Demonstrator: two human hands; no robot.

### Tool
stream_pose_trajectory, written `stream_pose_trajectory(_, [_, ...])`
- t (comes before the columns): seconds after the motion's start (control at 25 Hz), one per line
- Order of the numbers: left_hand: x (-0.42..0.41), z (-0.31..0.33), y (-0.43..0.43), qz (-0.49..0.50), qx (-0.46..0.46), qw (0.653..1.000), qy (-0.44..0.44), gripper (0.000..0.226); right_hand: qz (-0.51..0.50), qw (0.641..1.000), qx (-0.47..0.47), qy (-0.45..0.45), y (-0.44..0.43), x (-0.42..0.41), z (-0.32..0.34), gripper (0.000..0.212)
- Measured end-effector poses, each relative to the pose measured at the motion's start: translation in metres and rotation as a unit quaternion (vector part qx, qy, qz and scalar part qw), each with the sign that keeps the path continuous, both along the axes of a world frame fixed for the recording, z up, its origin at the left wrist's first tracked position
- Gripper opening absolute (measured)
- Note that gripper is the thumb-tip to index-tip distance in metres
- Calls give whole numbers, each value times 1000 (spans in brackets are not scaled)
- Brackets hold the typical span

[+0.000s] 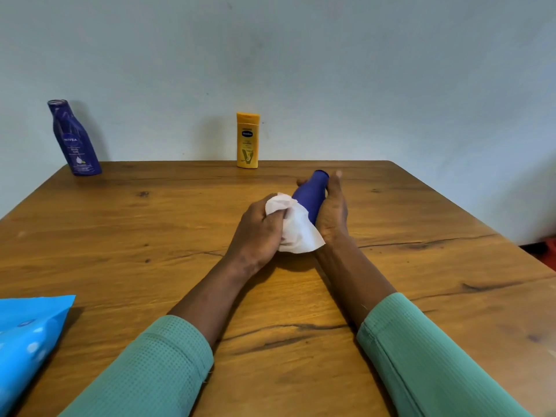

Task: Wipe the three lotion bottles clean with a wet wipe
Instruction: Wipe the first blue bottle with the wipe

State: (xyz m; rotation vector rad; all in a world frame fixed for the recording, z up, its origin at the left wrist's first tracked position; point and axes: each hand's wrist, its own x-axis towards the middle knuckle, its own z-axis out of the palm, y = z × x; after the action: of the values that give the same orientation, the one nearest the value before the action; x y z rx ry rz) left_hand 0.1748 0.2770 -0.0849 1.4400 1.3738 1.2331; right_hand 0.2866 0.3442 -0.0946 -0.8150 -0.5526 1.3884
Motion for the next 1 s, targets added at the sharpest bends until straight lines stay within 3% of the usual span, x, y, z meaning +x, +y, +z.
stream_pose_trajectory(0.12, [-6,2,-4,-35,-27,994,-99,29,32,994,63,-85,-4,-8,2,77])
stream_pose_trajectory(0.32, [-6,1,6,4,-25,977,-213,15,179,971,91,-129,-24,-18,4,67])
stream_pose_trajectory(0.4, [-7,-2,9,39,-9,968,-246,25,203,966,96,-129,-29,-29,3,55])
stream_pose_trajectory(0.52, [-11,-14,15,50,43,990,-125,26,164,974,111,-111,-27,-28,4,57])
stream_pose_trajectory(0.6, [-10,-17,16,29,78,995,46,18,47,983,115,-131,-21,-17,7,59])
stream_pose_trajectory(0.68, [-8,-20,18,39,91,975,198,24,-119,965,110,-208,-19,-1,15,50])
stream_pose_trajectory(0.76, [-5,-16,14,56,94,960,257,31,-223,936,114,-247,-16,17,23,46])
stream_pose_trajectory(0.84, [-2,-14,11,73,107,956,264,29,-266,920,104,-269,-8,32,29,47])
stream_pose_trajectory(1.0, [3,-11,17,88,165,906,380,32,-240,876,78,-412,41,64,46,35])
